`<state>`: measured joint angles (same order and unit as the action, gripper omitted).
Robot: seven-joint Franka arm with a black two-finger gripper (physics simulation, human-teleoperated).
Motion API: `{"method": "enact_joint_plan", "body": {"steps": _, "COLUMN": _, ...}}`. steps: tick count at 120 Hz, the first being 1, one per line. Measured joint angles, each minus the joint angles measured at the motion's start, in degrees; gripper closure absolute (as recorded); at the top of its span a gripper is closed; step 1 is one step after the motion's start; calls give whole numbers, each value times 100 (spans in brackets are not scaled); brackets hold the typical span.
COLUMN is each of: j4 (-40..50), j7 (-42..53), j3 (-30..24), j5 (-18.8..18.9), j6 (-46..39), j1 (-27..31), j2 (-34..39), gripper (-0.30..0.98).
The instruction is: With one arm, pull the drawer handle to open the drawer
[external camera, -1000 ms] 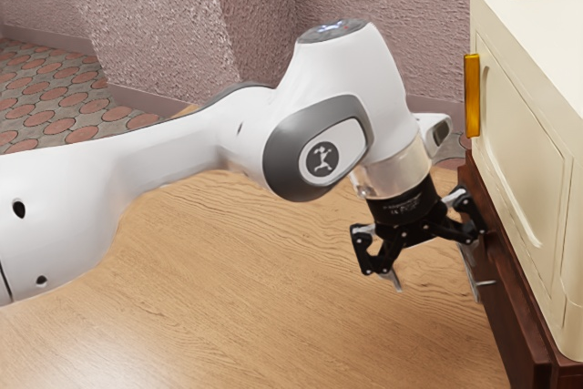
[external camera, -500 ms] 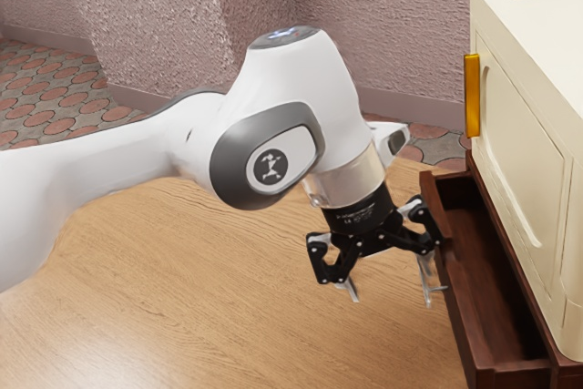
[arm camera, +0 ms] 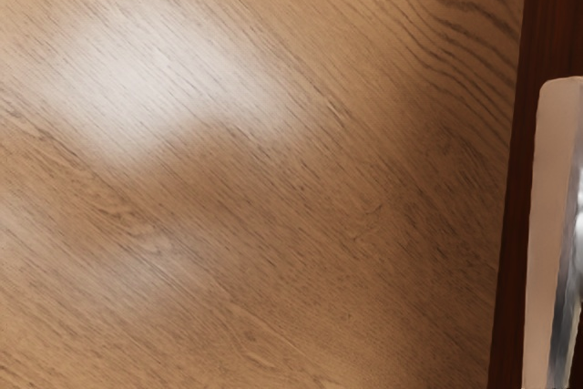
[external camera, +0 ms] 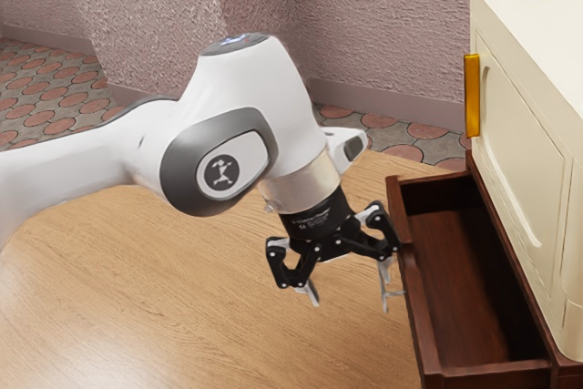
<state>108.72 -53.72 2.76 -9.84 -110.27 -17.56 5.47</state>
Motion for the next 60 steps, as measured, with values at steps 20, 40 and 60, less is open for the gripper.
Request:
{"method": "enact_joint_plan", "body": {"steps": 20, "j4": 240, "j7": 137, "j3": 72, "j5": 4, "j6": -3, "j1": 34, "j2": 243, "gripper": 0}}
{"method": "enact_joint_plan", "body": {"steps": 40, "j4": 510, "j7": 267, "j3": 150, "j5": 58, "j6": -5, "j1": 67, "j2": 517, "gripper": 0}}
{"method": "enact_joint_plan", "body": {"steps": 60, "j4": 750, "j7": 396, "j3": 313, "j5": 79, "j6": -8, "j1": 138, "j2": 765, "gripper": 0}}
